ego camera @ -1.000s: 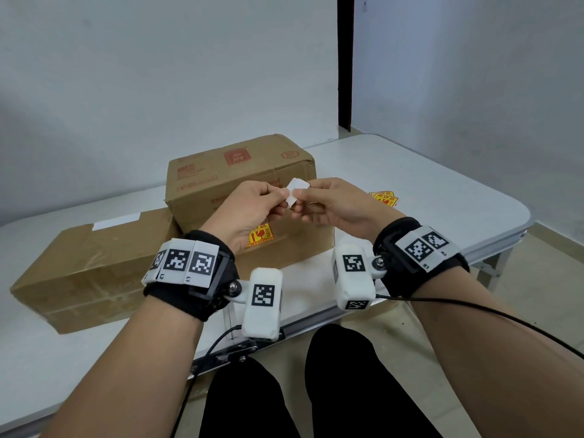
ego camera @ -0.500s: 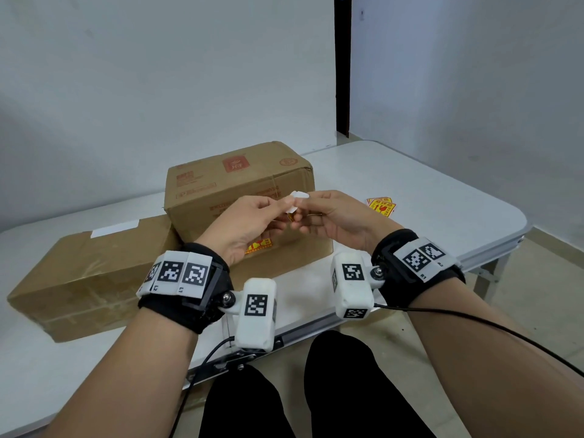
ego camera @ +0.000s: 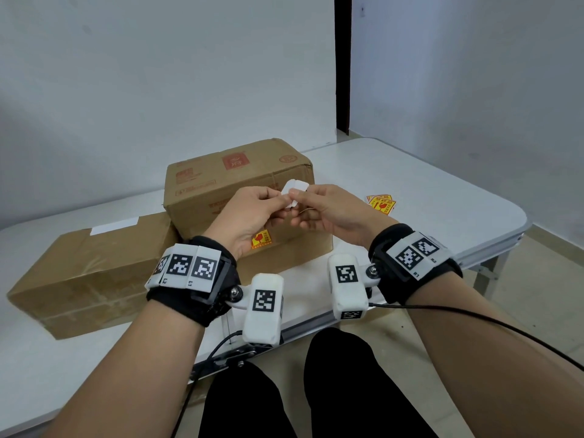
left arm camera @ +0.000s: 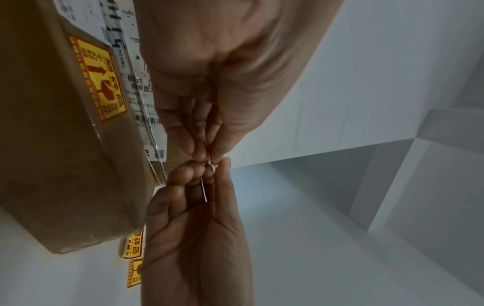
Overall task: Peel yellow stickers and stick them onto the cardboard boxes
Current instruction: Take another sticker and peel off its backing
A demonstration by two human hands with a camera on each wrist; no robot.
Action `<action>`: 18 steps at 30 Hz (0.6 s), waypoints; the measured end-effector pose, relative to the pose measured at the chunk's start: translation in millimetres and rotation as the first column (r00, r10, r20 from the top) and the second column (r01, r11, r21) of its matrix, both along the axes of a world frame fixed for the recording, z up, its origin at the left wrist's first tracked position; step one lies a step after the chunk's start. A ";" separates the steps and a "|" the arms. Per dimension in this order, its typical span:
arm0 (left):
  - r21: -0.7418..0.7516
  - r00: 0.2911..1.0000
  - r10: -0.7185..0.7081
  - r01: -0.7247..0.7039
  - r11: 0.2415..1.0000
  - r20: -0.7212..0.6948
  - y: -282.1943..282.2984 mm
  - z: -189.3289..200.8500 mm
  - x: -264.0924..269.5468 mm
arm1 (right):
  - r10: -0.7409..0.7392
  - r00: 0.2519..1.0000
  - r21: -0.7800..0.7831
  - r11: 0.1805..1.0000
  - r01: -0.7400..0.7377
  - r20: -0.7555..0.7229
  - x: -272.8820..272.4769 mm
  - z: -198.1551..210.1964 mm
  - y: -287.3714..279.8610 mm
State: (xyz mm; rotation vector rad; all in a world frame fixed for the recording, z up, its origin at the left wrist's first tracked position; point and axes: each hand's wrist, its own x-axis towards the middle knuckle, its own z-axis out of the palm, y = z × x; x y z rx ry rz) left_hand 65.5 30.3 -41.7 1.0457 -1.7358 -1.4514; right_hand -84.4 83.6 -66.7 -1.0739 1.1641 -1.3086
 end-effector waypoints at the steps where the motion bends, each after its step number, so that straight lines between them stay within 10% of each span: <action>1: 0.003 1.000 -0.004 0.004 1.000 0.005 -0.3 0.1 0.5 | 0.002 1.000 0.000 1.000 -0.002 0.001 -0.9 -0.4 -0.4; 18: 0.031 0.987 -0.081 0.078 0.997 0.141 -7.5 10.6 9.1 | 0.119 0.993 0.096 0.988 -0.119 -0.001 -22.2 -4.8 6.9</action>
